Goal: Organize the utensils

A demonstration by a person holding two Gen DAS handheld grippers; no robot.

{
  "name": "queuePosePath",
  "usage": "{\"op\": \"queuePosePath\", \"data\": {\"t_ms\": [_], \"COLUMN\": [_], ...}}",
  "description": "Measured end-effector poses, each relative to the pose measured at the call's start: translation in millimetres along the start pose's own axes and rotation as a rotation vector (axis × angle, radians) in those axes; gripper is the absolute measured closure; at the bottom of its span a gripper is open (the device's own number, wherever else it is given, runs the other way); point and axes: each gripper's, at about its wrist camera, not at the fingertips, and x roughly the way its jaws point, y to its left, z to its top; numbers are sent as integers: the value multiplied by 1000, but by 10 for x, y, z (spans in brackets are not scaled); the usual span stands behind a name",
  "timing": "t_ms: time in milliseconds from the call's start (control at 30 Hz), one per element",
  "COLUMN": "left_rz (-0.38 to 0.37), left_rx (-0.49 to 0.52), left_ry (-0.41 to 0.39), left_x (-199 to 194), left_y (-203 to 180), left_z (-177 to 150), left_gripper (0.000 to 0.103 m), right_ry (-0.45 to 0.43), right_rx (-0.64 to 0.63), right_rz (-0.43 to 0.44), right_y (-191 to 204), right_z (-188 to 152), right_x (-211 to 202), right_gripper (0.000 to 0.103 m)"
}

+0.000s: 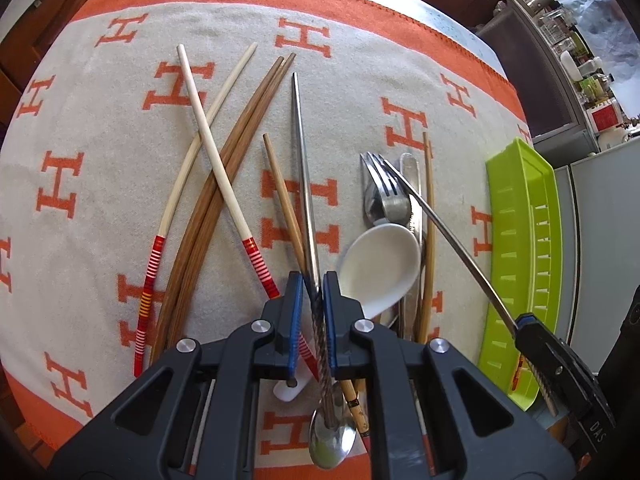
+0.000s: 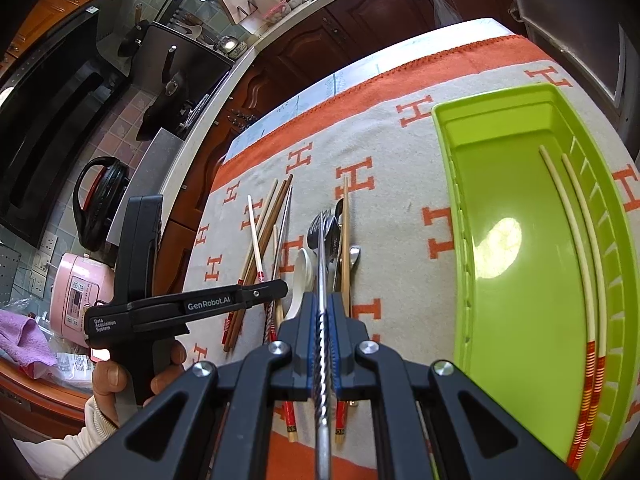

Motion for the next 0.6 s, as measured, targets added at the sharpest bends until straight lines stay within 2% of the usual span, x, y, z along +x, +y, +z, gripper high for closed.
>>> {"op": "queuePosePath", "data": {"t_ms": [233,467,600], "left_rz": [17,31,43], "left_rx": [30,42,63], "left_ry": [-24,14,4], "left_x": [-120,-29,-17], "left_y": [-70,-52,-105], "left_z": [-51,-48,-63], "left_gripper": [97,97,97], "right_ry": [-12,-7,-4], "right_rx": [7,-8,-11], "right_rz": [5,-3,-2], "right_y": [-17,-7,-1], "right_z": [-13,-37,-65], "right_x": [-32,-29,-32], "right_gripper": [97,97,97]}}
